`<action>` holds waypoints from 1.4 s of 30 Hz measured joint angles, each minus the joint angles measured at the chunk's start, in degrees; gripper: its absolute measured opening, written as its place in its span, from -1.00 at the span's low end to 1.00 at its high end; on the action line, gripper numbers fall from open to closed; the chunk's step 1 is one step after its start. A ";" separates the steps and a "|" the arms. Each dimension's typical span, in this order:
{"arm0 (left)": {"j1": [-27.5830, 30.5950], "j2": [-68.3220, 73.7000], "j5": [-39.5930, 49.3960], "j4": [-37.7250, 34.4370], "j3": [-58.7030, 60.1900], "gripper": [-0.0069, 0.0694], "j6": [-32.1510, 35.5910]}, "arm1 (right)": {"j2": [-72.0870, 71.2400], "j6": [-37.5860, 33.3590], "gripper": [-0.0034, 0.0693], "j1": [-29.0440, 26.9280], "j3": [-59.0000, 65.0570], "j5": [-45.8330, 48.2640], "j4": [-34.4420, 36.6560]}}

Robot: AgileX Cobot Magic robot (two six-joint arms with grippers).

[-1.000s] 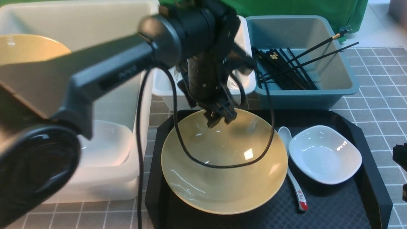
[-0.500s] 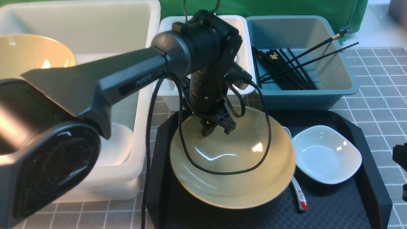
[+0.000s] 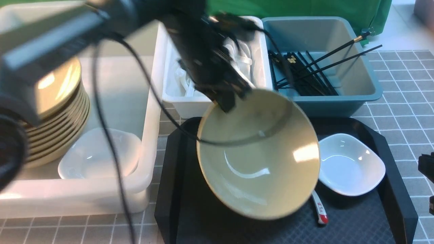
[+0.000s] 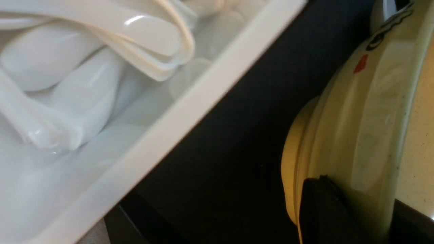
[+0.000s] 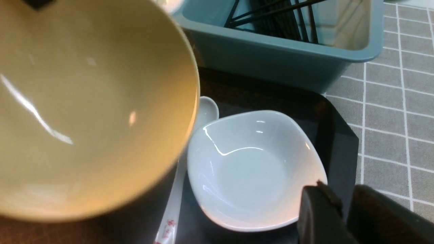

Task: On grey table put chopsticks spoon bowls plates into blue grey white boxes.
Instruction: 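Place the tan bowl onto the bowl stack in the left bin with the left gripper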

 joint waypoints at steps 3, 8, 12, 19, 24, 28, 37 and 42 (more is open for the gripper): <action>4.90 -1.66 0.00 -7.71 0.13 -0.81 3.30 | 0.00 0.00 -0.42 0.00 0.00 0.00 0.00; 13.96 -10.17 0.02 -18.47 0.49 -0.81 6.51 | 0.00 0.00 -0.40 0.00 0.00 0.00 0.00; 25.30 -18.20 0.63 -19.24 0.48 -0.81 5.06 | 0.00 0.00 -0.40 0.00 0.00 0.00 0.00; 48.30 -25.29 0.93 -14.05 0.76 -0.81 -0.78 | 0.00 0.00 -0.39 0.00 0.00 -0.06 0.00; 58.25 -27.50 0.37 -5.12 7.14 -0.81 -4.23 | 0.00 0.00 -0.38 0.00 0.00 -0.20 0.00; 59.08 -27.50 -3.43 -2.31 15.60 -0.81 -5.03 | 0.00 0.00 -0.37 0.00 0.00 -0.20 0.00; 59.02 -26.89 -15.09 4.11 26.39 -0.22 -5.30 | 0.00 0.00 -0.35 0.00 0.00 0.49 0.00; 58.96 -26.37 -15.68 4.80 26.87 0.44 -6.70 | 0.00 0.00 -0.35 0.00 0.00 2.11 0.59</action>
